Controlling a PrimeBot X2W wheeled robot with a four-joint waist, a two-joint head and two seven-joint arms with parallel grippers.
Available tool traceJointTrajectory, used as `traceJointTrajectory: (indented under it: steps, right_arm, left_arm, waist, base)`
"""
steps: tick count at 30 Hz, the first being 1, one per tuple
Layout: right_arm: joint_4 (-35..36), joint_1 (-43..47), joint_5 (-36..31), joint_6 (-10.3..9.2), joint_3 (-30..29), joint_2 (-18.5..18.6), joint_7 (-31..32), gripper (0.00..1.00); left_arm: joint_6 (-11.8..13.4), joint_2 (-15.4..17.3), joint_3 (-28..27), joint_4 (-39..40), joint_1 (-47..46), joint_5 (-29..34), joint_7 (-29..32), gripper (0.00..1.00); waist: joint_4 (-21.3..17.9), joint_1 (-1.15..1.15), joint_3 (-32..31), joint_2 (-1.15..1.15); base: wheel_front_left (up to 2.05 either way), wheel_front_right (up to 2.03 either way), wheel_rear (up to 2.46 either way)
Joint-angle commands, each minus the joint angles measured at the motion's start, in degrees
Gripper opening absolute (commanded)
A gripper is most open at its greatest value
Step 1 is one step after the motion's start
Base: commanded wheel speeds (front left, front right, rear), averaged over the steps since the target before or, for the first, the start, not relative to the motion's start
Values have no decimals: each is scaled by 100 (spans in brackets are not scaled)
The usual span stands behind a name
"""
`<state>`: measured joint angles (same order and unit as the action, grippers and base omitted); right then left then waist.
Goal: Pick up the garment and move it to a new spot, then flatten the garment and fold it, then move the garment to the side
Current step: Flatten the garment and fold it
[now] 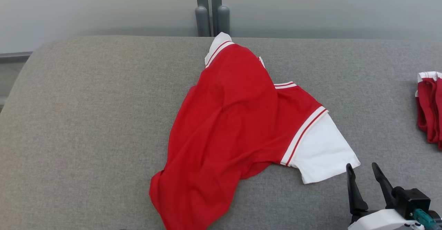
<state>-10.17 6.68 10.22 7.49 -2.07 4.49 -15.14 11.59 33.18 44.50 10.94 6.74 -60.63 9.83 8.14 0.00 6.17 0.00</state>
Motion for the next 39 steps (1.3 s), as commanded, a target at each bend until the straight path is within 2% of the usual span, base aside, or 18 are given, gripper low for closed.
traceJointTrajectory:
  steps: [1, 3, 4, 5, 6, 9, 16, 21, 27, 32, 37, 38, 39]
  right_arm:
    - [-13, -46, -6, 0, 12, 8, 2, 100]
    - [-29, -68, -6, 0, 27, 1, 2, 100]
    - [-38, -69, -5, 0, 31, -6, 1, 100]
    - [-43, -67, -5, 0, 52, -12, 2, 100]
    - [-52, -50, 0, 0, 65, -15, 1, 100]
    - [-50, -31, 13, 0, 15, -15, 2, 100]
    - [-13, -45, 21, 0, -24, -34, 1, 100]
    - [-16, -145, 12, 0, 58, -52, 1, 100]
    - [-40, -254, 28, 0, 82, -60, 1, 100]
    - [-49, -223, 47, 0, 18, -77, 2, 100]
    - [-35, -265, 50, 0, 2, -88, 1, 100]
    - [-31, -276, 49, 0, -6, -88, 2, 100]
    - [-26, -285, 50, 0, -13, -88, 2, 100]
  left_arm:
    - [-61, -193, 95, -152, 20, -33, 66, 0]
    - [-88, -362, 195, -510, -97, 21, 56, 0]
    - [-34, -498, 163, -731, -177, 57, -51, 16]
    - [2, -558, 182, -883, -233, 160, -119, 47]
    - [33, -637, 194, -1038, -239, 190, -173, 100]
    - [86, -621, -5, -1181, -165, 89, -364, 100]
    - [440, 121, -809, -728, 119, -10, -823, 100]
    - [454, 212, -1026, -523, -386, 65, -789, 100]
    - [200, -149, -755, -1330, -1159, 27, -279, 100]
    - [-319, -444, -555, -1801, -1385, -297, 54, 100]
    - [-621, -724, -327, -2333, -1531, -373, 239, 100]
    - [-575, -791, -359, -2472, -1568, -370, 186, 46]
    - [-578, -840, -359, -2627, -1644, -303, 118, 0]
  waist:
    - [36, 0, -15, 0]
    - [24, 0, -15, 0]
    - [18, 0, -21, 0]
    - [-3, 0, -30, 0]
    - [-27, 0, -39, 0]
    - [-112, 0, -61, 0]
    - [-304, 0, -25, 0]
    - [-436, 0, 90, 0]
    - [-732, 0, 192, 0]
    - [-938, 0, 212, 0]
    - [-1019, 0, 249, 0]
    - [-1023, 0, 253, 0]
    - [-1024, 0, 254, 0]
  base:
    - [0, 0, 0]
    - [0, 0, 0]
    - [0, 0, 0]
    - [0, 0, 0]
    - [0, 0, 0]
    - [0, 0, 0]
    - [0, 0, 0]
    - [0, 0, 0]
    - [0, 0, 0]
    - [0, 0, 0]
    - [0, 0, 0]
    - [0, 0, 0]
    - [0, 0, 0]
